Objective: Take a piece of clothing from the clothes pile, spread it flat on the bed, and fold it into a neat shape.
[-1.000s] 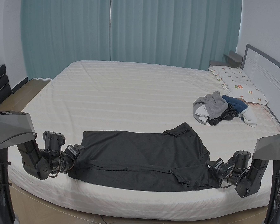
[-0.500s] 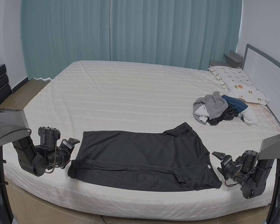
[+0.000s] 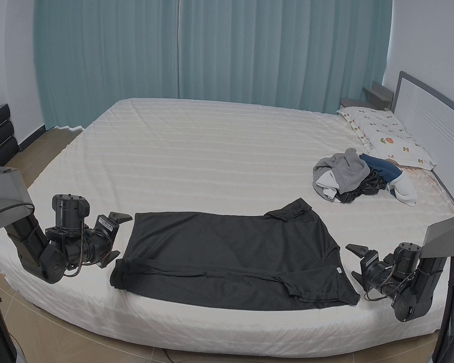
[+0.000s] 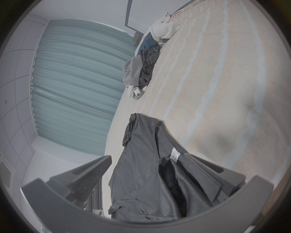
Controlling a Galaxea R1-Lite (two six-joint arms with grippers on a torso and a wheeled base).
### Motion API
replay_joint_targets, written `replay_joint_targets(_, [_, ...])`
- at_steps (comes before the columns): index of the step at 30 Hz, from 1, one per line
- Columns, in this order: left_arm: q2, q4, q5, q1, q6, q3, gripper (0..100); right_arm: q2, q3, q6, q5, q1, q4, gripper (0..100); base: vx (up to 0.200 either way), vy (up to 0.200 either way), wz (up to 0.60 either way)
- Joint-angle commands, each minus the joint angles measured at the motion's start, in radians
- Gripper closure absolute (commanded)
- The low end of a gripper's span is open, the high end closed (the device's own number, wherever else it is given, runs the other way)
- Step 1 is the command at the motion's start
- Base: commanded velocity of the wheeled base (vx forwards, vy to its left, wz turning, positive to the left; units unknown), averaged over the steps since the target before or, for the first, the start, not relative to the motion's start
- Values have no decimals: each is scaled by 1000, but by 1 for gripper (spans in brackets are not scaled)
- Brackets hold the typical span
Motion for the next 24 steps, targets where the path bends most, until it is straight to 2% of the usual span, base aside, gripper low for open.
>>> replay_joint_targets(1, [-10, 0, -2, -2, -1, 5, 0, 2, -1, 3, 0, 0, -9, 0, 0, 0, 0])
replay_joint_targets(11, [7, 1, -29, -21, 1, 6, 0, 2, -1, 6, -3, 1, -10, 0, 180, 0, 0])
replay_joint_targets(16, [-3, 46, -28, -64, 4, 14, 0, 3, -1, 4, -1, 1, -10, 0, 0, 0, 0])
replay_joint_targets(19, [-3, 104, -19, -113, 34, 15, 0, 5, -1, 3, 0, 3, -10, 0, 0, 0, 0])
replay_joint_targets(20, [-4, 144, -14, -134, 74, 25, 0, 5, -1, 0, -1, 3, -10, 0, 0, 0, 0])
replay_joint_targets(24, [-33, 221, -14, -162, 125, 40, 0, 7, 1, -3, -1, 4, -9, 0, 0, 0, 0])
